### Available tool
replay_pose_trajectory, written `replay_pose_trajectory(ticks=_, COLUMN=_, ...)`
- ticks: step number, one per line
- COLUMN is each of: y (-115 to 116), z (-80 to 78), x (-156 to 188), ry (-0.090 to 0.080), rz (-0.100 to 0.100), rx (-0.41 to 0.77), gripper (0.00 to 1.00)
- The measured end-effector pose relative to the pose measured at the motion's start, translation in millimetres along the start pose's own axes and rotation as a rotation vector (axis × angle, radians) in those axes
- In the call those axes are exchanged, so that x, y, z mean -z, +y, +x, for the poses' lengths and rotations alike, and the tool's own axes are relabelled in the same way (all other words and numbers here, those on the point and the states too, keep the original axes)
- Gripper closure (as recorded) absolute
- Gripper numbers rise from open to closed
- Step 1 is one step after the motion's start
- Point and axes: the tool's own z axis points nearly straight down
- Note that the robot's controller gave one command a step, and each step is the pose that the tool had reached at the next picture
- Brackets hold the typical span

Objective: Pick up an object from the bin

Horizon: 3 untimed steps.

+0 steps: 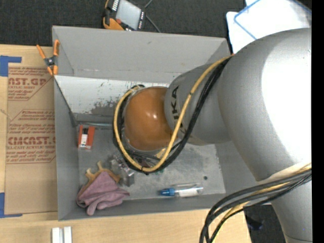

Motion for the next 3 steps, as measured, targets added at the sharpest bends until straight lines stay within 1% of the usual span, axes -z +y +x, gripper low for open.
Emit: replay_pose_trajectory(ticks=3, y=0.1, z=0.0, x=0.0, ry=0.000, rz=0.000, rx=0.000, gripper=1.00)
